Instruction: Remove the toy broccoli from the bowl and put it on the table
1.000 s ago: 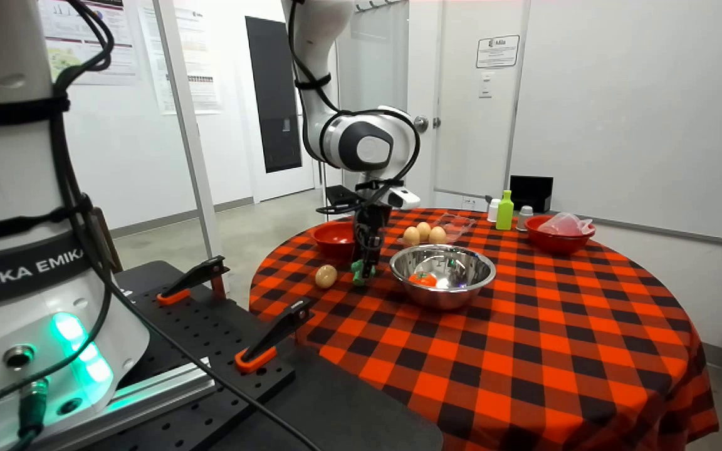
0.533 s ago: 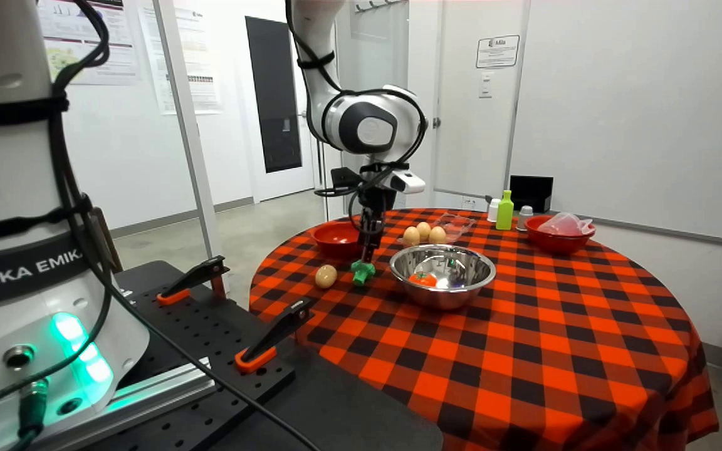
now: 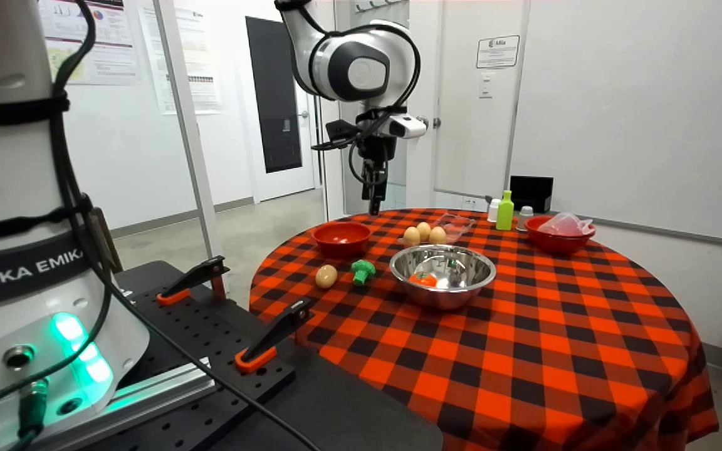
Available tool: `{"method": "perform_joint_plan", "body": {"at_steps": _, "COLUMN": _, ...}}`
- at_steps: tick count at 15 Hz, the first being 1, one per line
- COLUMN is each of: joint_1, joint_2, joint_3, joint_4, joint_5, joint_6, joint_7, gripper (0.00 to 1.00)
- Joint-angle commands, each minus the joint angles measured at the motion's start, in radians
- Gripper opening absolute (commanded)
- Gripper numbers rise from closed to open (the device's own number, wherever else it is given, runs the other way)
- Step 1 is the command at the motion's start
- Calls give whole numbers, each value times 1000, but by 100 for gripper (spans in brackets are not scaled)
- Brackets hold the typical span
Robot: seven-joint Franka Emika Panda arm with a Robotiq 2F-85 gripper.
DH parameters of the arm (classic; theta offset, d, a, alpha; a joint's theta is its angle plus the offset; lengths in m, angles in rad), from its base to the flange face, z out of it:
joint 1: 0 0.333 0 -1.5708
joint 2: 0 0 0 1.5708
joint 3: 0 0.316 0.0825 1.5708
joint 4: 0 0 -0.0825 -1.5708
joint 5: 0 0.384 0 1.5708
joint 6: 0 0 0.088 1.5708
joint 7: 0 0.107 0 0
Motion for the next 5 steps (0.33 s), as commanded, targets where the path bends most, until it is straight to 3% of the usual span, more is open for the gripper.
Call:
{"method": "perform_joint_plan", "body": {"at_steps": 1, "joint_1": -2, "joint_2": -4, "joint_3": 1, "joint_4": 0, "joint_5": -3, "joint_6": -4, "joint_7": 2, "gripper": 100}}
{"method": "perform_joint_plan", "body": {"at_steps": 5, "joint_1": -4, "joint_2": 18, "joint_3": 1, "joint_4": 1, "joint_5": -2, "joint_6": -2, "joint_7": 2, "gripper": 100}}
